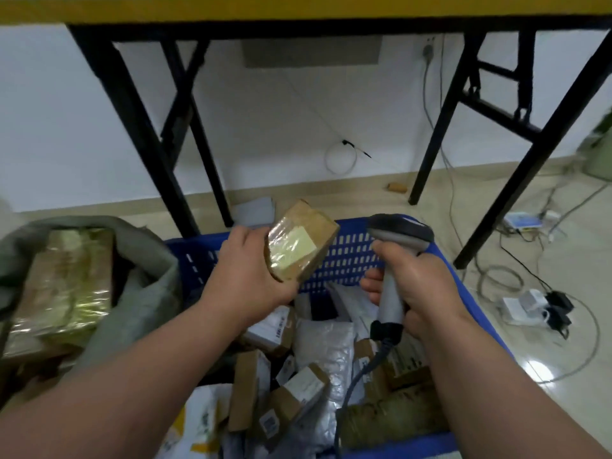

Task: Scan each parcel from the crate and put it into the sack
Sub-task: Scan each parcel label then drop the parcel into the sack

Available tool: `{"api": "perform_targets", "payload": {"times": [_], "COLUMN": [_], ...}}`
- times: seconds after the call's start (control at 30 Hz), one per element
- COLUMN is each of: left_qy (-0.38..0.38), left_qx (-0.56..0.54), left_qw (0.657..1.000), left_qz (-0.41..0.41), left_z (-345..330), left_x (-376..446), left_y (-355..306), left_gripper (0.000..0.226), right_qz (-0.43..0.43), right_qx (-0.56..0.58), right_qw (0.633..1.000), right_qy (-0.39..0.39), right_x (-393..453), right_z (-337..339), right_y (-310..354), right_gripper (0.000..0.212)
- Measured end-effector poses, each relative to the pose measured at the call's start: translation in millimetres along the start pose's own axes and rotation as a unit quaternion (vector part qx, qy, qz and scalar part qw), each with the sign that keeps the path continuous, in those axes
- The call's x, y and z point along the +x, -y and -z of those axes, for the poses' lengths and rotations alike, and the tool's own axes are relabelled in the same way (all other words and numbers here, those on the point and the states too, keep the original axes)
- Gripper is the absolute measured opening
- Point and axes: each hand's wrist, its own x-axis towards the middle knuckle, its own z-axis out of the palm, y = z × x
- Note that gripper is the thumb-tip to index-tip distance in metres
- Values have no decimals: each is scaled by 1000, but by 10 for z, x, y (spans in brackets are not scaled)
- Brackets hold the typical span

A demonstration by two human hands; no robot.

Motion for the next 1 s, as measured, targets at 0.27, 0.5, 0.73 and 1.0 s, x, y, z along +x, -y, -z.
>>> {"api": "perform_targets", "payload": {"times": [0.27,0.5,0.73,1.0], "left_qy": [-81,-173,-151,-52], "left_qx": [198,243,216,-432], "left_qw": [954,908,924,869], "left_qz": [-210,-294,-278,234], "left_z": [736,1115,1275,1539], "left_x": [-890,-1242,-1400,-1465], "left_y": [193,398,593,603], "left_gripper": [90,76,73,85], "right_qz": [-121,-125,-60,-5], "right_qx": [37,51,32,91], "right_qw": [990,981,976,963], "right_qy": [68,136,208,255], "right_x": [-655,-1141,-1350,-1368], "right_z": [-457,-828,-1098,-1295], "right_y": [-98,-5,-55,-128], "right_gripper": [47,63,55,67]}}
